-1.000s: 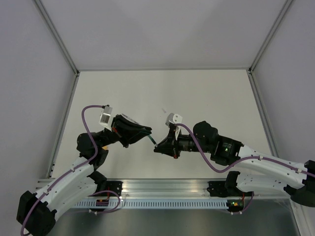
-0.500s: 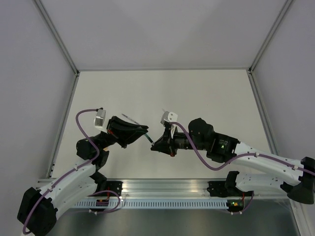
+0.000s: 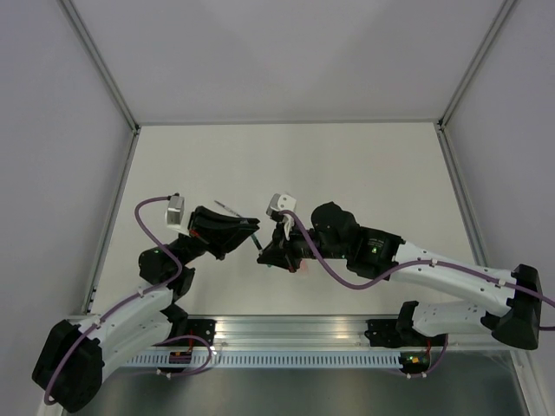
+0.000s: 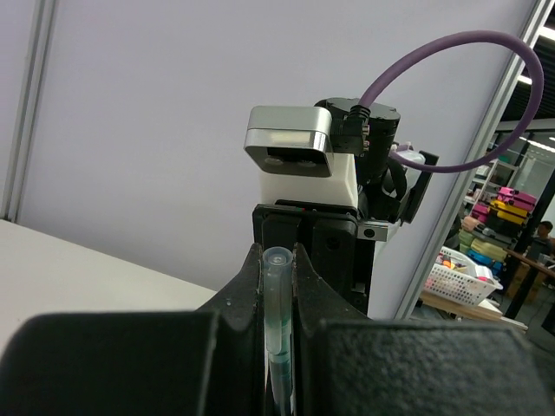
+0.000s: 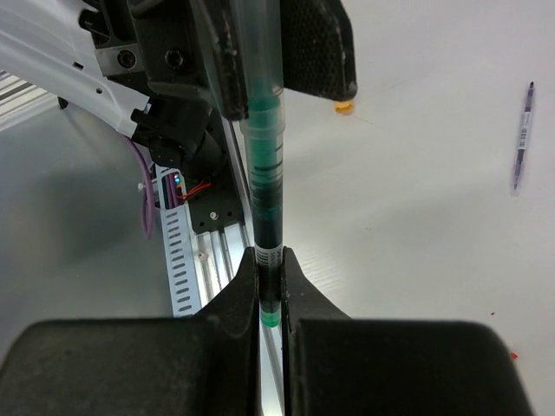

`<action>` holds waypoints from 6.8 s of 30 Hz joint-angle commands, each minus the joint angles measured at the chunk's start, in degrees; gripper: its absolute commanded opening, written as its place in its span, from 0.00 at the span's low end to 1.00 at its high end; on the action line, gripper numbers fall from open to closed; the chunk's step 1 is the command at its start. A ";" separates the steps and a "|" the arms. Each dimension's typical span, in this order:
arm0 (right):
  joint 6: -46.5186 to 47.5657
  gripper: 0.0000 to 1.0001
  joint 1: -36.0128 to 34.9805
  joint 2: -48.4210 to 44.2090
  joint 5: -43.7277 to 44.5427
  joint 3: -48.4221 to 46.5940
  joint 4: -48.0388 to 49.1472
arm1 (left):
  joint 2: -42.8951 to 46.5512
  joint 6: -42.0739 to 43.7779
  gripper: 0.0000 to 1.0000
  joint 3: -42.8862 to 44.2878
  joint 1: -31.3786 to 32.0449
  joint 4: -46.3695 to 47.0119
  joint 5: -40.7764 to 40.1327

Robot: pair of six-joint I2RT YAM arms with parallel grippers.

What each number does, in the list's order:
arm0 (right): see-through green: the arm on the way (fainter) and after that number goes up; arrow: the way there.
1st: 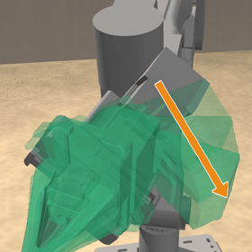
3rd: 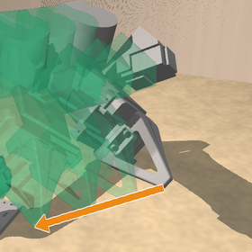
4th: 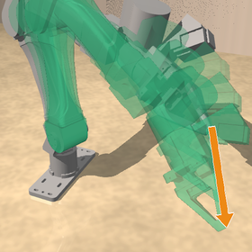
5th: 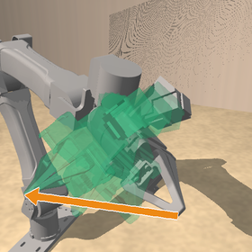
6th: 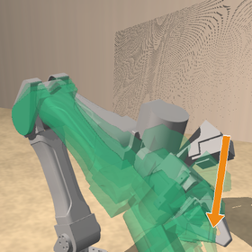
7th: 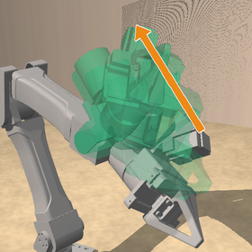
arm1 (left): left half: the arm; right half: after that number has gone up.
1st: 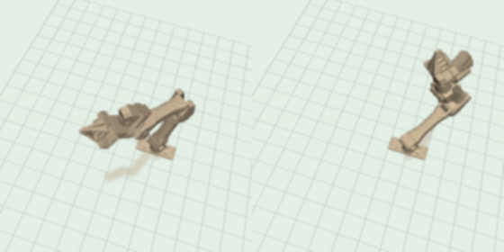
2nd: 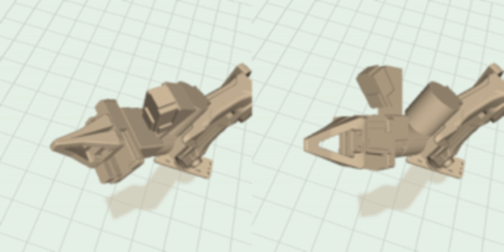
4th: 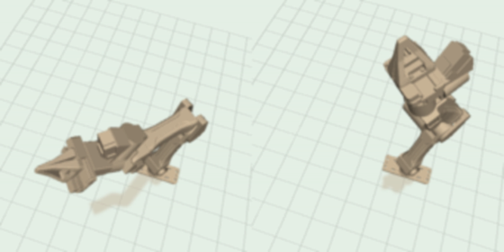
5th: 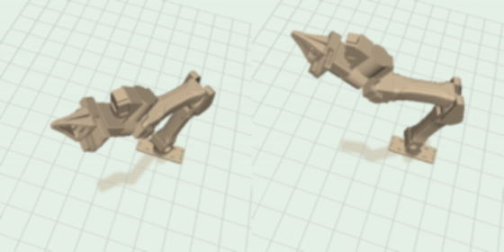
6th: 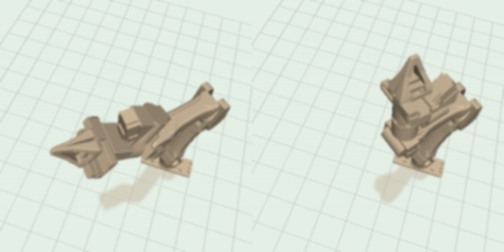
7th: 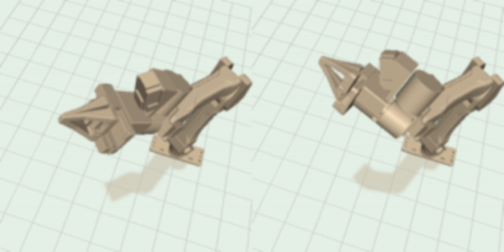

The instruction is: Insert the pens into the pen caps

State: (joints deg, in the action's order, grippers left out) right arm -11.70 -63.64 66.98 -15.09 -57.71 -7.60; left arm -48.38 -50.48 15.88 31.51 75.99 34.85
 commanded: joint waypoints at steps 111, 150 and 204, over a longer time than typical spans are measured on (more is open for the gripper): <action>-10.53 0.00 1.06 -4.84 6.04 3.31 7.69 | 4.96 9.87 0.02 4.16 2.07 -31.95 14.63; -16.51 0.00 0.71 -6.51 11.12 9.46 10.15 | 6.63 13.48 0.02 3.72 2.07 -35.91 13.23; -12.56 0.00 0.71 -6.60 20.98 3.31 15.77 | 0.04 11.19 0.02 2.31 2.07 -29.49 16.57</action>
State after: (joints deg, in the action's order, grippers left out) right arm -25.45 -63.16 61.67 6.02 -51.44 5.54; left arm -48.95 -39.13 18.65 33.30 43.99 48.69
